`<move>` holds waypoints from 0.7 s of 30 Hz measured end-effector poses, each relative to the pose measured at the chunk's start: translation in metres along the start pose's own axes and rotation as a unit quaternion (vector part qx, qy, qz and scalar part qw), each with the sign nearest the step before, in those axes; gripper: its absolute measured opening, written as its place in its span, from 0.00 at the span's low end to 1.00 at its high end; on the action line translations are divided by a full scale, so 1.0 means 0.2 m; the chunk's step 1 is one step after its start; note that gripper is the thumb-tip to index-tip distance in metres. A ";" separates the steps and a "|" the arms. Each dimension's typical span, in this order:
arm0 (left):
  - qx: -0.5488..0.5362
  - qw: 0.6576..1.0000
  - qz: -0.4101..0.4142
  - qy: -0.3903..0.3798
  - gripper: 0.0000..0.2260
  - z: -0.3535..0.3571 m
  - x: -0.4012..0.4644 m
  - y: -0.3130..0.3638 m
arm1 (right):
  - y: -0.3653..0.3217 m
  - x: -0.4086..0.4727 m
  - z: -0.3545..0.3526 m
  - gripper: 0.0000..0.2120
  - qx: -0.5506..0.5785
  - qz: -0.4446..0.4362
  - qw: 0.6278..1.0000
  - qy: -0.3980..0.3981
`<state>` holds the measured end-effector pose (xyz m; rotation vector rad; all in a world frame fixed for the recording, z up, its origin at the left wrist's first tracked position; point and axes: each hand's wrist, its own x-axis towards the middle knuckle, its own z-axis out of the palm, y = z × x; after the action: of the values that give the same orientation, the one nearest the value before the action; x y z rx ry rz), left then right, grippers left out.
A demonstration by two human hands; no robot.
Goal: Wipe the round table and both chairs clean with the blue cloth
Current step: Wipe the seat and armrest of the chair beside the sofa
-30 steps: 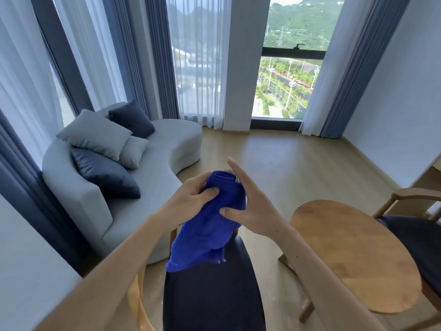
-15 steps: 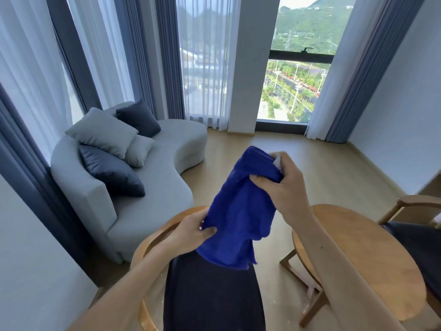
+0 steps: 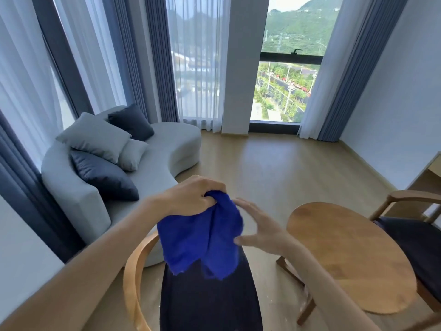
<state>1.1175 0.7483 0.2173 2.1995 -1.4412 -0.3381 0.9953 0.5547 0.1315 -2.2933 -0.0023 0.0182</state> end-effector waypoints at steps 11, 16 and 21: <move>0.117 0.981 -0.090 -0.126 0.06 -0.14 -0.22 -0.22 | 0.02 0.03 -0.05 0.05 -0.048 -0.017 0.997 0.051; 0.125 0.987 -0.066 -0.072 0.07 -0.09 -0.28 -0.28 | -0.06 0.06 -0.16 0.04 -0.114 -0.045 0.991 0.045; 0.243 0.968 -0.061 -0.034 0.08 -0.04 -0.26 -0.29 | -0.10 0.06 -0.18 0.07 -0.140 -0.056 0.988 -0.016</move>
<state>1.1454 0.8165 0.1902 2.6955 -1.5558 -0.1061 1.0075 0.5420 0.1701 -2.5699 -0.1591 -0.0037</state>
